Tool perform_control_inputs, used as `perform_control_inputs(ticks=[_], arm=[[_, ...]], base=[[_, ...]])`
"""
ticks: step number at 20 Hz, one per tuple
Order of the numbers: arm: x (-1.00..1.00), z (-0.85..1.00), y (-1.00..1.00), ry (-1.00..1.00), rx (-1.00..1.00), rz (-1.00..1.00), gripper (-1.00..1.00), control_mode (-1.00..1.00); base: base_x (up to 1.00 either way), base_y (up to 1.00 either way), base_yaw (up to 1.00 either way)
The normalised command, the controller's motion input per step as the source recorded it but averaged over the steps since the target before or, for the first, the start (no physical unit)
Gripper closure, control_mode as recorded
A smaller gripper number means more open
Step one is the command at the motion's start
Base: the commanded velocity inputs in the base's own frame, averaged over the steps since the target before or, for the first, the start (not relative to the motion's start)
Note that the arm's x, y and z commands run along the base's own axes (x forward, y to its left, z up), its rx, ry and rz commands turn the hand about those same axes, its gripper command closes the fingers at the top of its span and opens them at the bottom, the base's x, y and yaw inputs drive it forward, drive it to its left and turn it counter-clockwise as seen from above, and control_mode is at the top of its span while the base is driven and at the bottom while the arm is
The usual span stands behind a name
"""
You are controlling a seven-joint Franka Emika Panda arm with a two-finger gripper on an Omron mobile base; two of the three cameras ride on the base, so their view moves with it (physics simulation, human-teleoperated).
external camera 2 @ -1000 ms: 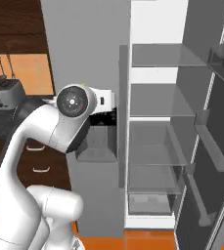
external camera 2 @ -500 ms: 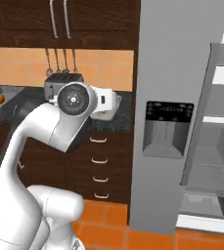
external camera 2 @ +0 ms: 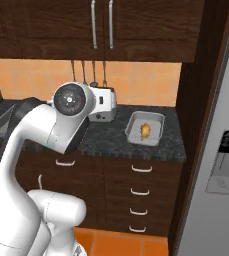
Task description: Place one lemon wedge and one chicken drumstick in each tupperware on the nearby counter, to pack two identical lunches.
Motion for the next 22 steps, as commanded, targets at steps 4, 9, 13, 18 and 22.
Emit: perform_control_inputs(ticks=[4,9,13,18,22], arm=[[0.00,0.00,0.00,0.00,0.00,0.00,1.00,1.00],[0.00,0.00,0.00,0.00,0.00,0.00,1.00,1.00],[0.00,0.00,0.00,0.00,0.00,0.00,1.00,1.00],[0.00,0.00,0.00,0.00,0.00,0.00,1.00,1.00],[0.00,-1.00,-0.18,0.20,-0.03,-0.05,1.00,-1.00]], base=[[0.60,-0.11,-0.27],[0.51,-0.32,-0.15],[0.78,-0.23,-0.07],[0.30,-0.23,-0.03],[0.00,0.00,0.00]])
